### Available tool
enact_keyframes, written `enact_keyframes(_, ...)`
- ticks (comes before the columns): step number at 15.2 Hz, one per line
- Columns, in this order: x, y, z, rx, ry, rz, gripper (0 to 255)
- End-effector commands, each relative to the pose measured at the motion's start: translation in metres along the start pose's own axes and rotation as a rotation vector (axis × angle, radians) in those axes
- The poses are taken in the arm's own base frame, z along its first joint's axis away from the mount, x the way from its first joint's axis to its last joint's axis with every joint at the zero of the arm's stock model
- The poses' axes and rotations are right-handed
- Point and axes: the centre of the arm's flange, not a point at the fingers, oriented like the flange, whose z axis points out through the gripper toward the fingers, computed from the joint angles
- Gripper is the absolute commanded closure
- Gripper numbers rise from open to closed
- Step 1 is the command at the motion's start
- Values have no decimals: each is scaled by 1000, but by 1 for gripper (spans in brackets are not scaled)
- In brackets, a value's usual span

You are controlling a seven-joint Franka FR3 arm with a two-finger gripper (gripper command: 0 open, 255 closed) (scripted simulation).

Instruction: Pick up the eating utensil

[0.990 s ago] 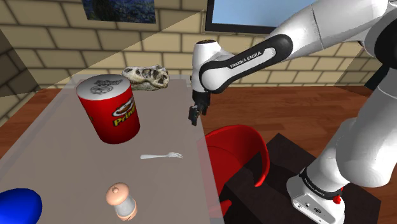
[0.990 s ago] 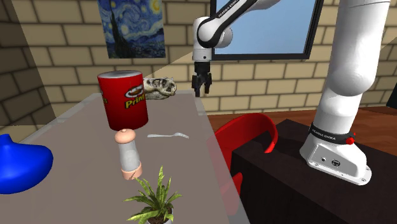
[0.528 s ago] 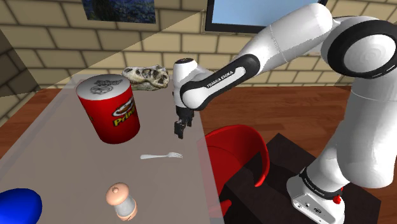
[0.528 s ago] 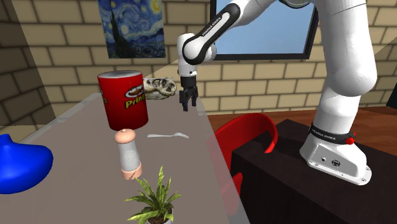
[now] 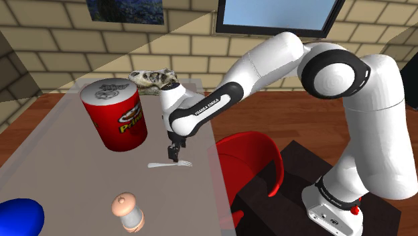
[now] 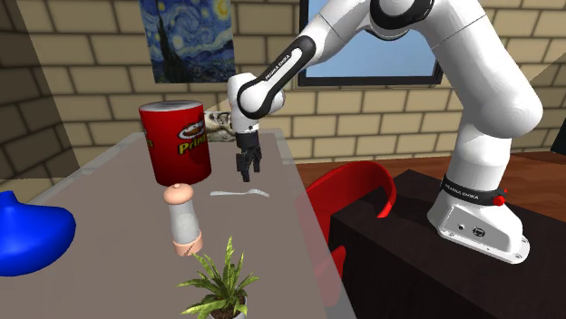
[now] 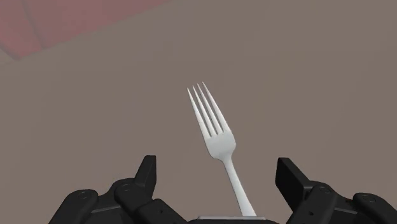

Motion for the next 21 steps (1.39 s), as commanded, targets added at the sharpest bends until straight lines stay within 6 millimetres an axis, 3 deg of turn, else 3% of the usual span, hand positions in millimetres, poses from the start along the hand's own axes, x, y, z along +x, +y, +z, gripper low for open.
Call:
enact_keyframes(1, 14, -14, 21, -1, -9, -36, 0)
enact_keyframes(8, 18, -11, 57, -1, -9, -36, 0)
enact_keyframes(11, 18, -11, 60, -1, -9, -36, 0)
enact_keyframes(12, 18, -11, 60, -1, -9, -36, 255)
enact_keyframes(21, 18, -11, 60, -1, -9, -36, 255)
